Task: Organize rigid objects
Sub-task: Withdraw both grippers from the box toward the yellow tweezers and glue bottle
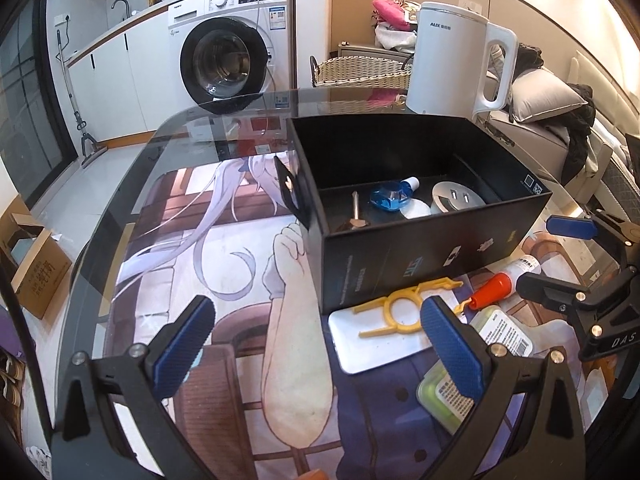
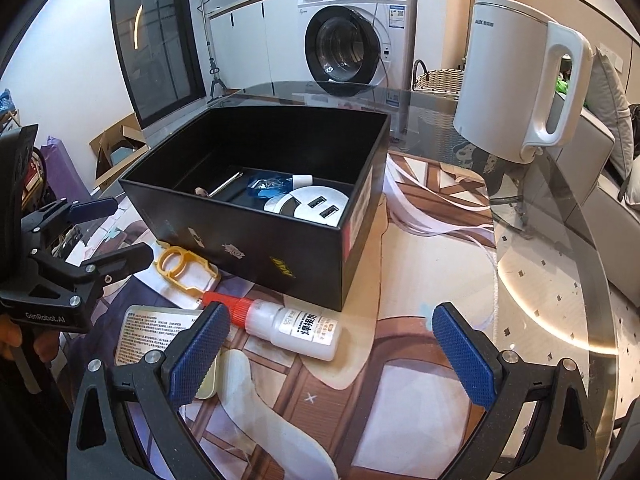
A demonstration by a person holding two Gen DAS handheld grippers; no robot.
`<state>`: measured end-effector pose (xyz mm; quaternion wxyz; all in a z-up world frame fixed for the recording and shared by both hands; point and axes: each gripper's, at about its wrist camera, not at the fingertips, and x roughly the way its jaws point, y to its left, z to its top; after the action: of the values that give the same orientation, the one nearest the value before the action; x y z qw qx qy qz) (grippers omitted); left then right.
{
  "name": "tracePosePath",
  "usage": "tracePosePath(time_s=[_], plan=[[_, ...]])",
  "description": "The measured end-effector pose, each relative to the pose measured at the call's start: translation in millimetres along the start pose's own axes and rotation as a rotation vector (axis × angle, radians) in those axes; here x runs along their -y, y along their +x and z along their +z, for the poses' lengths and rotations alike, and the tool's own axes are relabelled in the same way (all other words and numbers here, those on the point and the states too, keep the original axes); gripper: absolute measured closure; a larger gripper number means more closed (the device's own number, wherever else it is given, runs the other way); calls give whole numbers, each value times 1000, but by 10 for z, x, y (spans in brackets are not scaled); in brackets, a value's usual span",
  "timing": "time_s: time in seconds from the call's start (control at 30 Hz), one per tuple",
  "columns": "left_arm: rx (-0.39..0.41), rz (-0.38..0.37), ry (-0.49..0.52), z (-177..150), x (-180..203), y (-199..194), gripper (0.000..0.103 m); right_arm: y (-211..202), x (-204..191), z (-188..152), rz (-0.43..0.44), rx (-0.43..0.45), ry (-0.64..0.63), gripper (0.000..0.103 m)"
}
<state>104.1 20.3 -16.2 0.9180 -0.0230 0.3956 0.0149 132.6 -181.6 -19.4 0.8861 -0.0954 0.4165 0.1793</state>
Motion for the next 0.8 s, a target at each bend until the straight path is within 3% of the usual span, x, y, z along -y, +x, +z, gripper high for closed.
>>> tracePosePath(time_s=[0.8], plan=[[-51,-27,-35,19,12,129,0,162,198,-43,-43,-73,36,1]])
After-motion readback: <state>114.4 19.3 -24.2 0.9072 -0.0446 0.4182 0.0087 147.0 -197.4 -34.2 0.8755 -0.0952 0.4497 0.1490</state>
